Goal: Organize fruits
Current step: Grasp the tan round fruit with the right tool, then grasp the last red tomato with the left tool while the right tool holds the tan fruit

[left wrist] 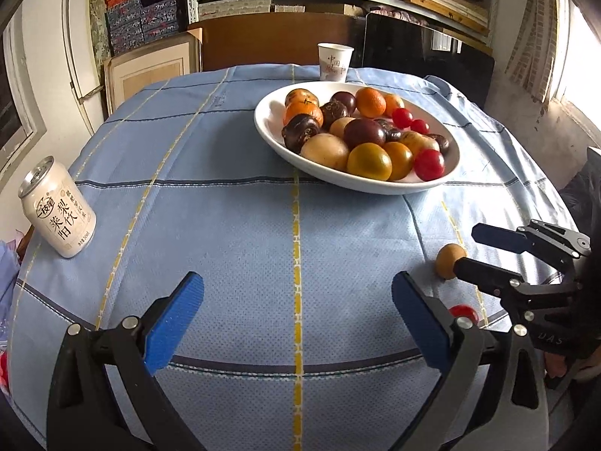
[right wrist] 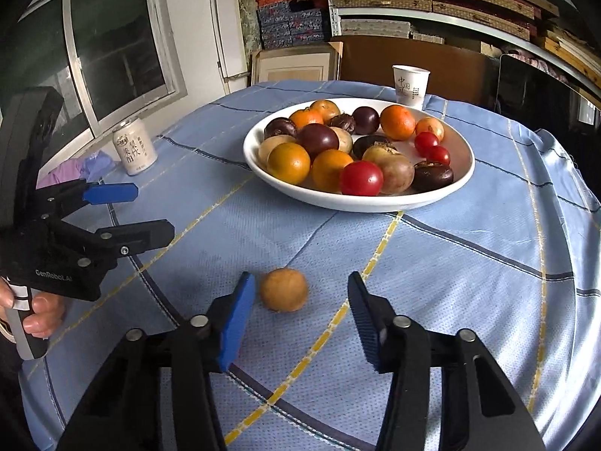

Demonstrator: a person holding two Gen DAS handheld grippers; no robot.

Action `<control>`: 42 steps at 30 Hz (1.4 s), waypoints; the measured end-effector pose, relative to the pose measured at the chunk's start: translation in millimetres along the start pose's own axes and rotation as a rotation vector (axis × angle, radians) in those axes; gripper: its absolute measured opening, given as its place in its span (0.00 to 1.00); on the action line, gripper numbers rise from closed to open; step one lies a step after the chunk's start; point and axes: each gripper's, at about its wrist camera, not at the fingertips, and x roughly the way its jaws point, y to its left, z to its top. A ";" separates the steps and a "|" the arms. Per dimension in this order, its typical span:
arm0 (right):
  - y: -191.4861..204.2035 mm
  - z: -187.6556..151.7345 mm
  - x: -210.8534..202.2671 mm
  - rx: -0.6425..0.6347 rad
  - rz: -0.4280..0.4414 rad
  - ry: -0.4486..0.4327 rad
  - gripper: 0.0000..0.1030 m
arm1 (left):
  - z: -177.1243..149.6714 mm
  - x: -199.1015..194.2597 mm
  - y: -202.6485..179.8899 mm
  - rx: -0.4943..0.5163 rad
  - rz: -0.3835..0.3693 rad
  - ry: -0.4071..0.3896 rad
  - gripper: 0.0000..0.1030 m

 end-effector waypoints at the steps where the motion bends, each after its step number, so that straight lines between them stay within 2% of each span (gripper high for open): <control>1: 1.2 0.0 0.2 -0.005 -0.003 0.002 0.48 | -0.1 -0.5 -0.2 0.000 0.000 -0.002 0.96; 3: 4.0 -0.2 1.6 -0.018 -0.008 0.008 0.47 | -0.2 -0.4 -0.7 0.002 0.001 -0.006 0.96; 8: 12.7 -0.1 8.2 -0.057 -0.012 0.035 0.33 | -1.0 0.9 -2.2 0.008 0.007 -0.002 0.96; 14: 18.2 -1.1 13.7 -0.082 -0.034 0.063 0.33 | -1.8 0.0 -3.8 0.018 0.011 -0.006 0.96; 16: 18.6 -1.2 14.7 -0.083 -0.034 0.068 0.29 | -2.4 0.3 -4.5 0.022 0.017 -0.006 0.96; 20: 17.3 -1.4 11.4 -0.075 -0.039 0.055 0.29 | -2.8 2.0 -5.5 0.029 0.024 0.002 0.96; 23: 5.6 0.1 -0.4 -0.018 -0.018 0.003 0.29 | -3.5 1.9 -7.0 0.035 0.025 0.000 0.96; 26: -13.2 2.1 -10.0 0.071 -0.017 -0.021 0.29 | -5.8 0.2 -14.0 0.060 -0.004 -0.005 0.96; 29: -27.9 -0.2 -12.2 0.127 -0.061 -0.012 0.29 | -11.2 -1.4 -31.9 0.137 -0.043 -0.001 0.96; 34: -43.4 -5.7 -13.1 0.223 -0.054 0.001 0.29 | -21.9 -10.0 -59.5 0.247 -0.159 -0.002 0.96; 39: -41.9 -6.6 -11.8 0.221 -0.060 0.005 0.29 | -29.9 -18.6 -78.9 0.337 -0.171 -0.043 0.94; 40: -40.9 -7.2 -12.1 0.216 -0.061 0.005 0.29 | -30.6 -20.2 -81.1 0.346 -0.180 -0.051 0.89; 41: -40.1 -7.5 -12.3 0.214 -0.060 0.005 0.29 | -31.0 -20.8 -82.6 0.352 -0.187 -0.052 0.78; 42: -39.3 -7.7 -12.7 0.212 -0.060 0.005 0.29 | -31.5 -20.1 -84.1 0.358 -0.192 -0.047 0.77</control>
